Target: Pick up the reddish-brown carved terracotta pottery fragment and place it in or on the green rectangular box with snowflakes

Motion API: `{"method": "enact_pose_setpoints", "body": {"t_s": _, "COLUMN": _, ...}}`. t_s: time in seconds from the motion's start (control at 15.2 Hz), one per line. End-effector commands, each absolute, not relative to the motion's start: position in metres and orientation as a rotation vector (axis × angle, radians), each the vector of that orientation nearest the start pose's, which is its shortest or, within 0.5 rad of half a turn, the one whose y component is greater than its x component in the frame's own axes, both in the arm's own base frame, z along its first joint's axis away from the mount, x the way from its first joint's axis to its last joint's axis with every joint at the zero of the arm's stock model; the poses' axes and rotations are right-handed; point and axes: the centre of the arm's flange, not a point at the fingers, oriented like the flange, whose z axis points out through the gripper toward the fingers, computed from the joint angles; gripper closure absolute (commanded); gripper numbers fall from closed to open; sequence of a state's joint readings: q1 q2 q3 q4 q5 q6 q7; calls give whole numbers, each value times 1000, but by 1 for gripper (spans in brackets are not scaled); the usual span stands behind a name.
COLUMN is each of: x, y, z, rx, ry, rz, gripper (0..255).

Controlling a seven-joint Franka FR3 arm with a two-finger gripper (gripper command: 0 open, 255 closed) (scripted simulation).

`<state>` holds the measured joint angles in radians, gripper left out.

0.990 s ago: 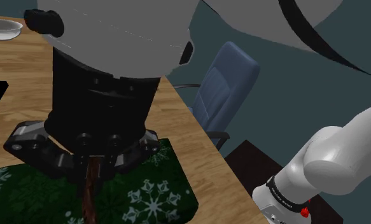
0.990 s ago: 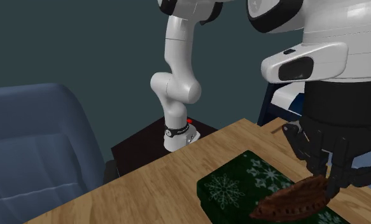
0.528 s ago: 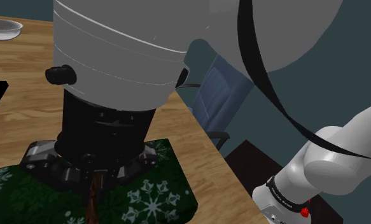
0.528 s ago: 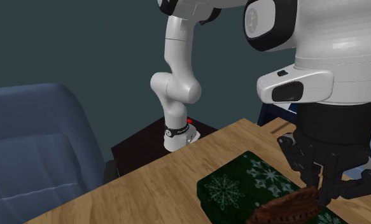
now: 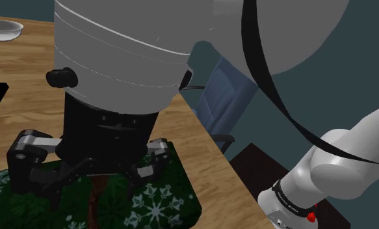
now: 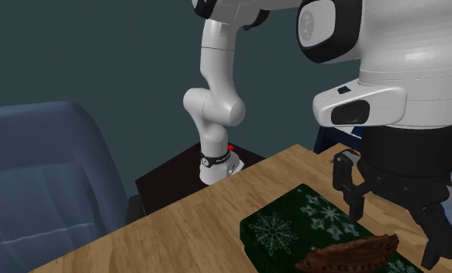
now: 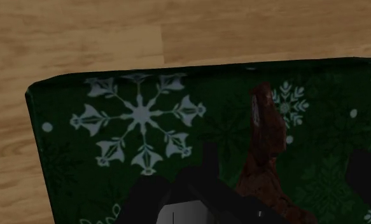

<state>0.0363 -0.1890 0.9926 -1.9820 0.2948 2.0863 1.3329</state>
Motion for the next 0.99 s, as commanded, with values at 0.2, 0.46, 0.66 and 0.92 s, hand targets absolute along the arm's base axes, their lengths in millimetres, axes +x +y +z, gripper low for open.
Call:
{"method": "enact_pose_setpoints", "body": {"t_s": 0.2, "x": 248, "y": 489, "z": 542, "rx": -2837, "ry": 596, "rz": 32, "gripper": 0}}
{"method": "enact_pose_setpoints", "body": {"t_s": 0.46, "x": 247, "y": 480, "z": 578, "rx": -2837, "ry": 596, "rz": 32, "gripper": 0}}
{"method": "enact_pose_setpoints", "body": {"t_s": 0.66, "x": 247, "y": 480, "z": 578, "rx": -2837, "ry": 596, "rz": 32, "gripper": 0}}
{"method": "enact_pose_setpoints", "body": {"t_s": 0.92, "x": 247, "y": 480, "z": 578, "rx": -2837, "ry": 596, "rz": 32, "gripper": 0}}
